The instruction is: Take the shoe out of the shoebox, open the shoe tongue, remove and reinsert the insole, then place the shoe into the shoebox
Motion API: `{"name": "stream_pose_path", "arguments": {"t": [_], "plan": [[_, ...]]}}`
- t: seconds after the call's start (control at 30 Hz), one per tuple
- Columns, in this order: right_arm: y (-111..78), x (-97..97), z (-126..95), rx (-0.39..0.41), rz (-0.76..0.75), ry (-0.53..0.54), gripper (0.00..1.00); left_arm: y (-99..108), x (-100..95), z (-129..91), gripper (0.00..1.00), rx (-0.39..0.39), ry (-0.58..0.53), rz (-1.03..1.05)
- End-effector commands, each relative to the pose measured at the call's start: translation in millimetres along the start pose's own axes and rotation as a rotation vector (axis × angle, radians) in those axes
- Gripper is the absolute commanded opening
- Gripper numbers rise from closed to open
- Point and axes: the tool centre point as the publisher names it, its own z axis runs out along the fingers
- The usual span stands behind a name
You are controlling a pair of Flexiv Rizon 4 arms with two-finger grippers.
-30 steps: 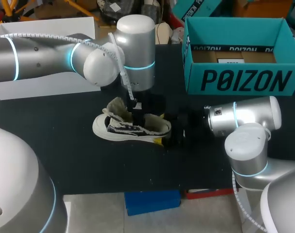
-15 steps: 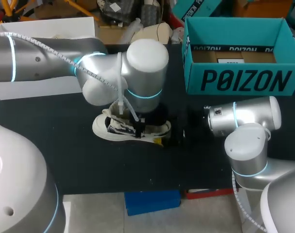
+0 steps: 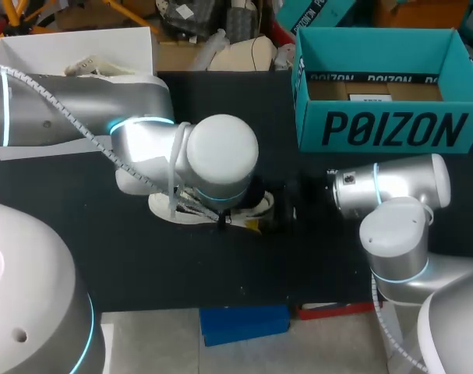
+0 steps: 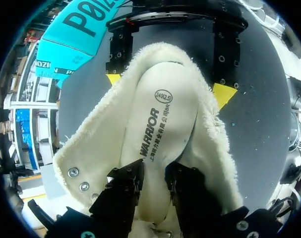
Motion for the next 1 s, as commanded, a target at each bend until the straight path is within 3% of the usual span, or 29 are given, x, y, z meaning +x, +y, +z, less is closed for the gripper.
{"name": "stream_pose_path", "arguments": {"t": [0.03,0.27,1.0], "plan": [[-0.9,0.5,-1,0.001,0.001,0.001,0.0,11,-4.6,14,0.26,0.053,-0.171,-0.033],[-0.9,0.5,-1,0.001,0.001,0.001,0.0,4,-7.0,10,0.22,0.107,-0.23,-0.073],[-0.9,0.5,-1,0.001,0.001,0.001,0.0,-2,-12.1,10,0.29,0.14,-0.249,-0.111]]}}
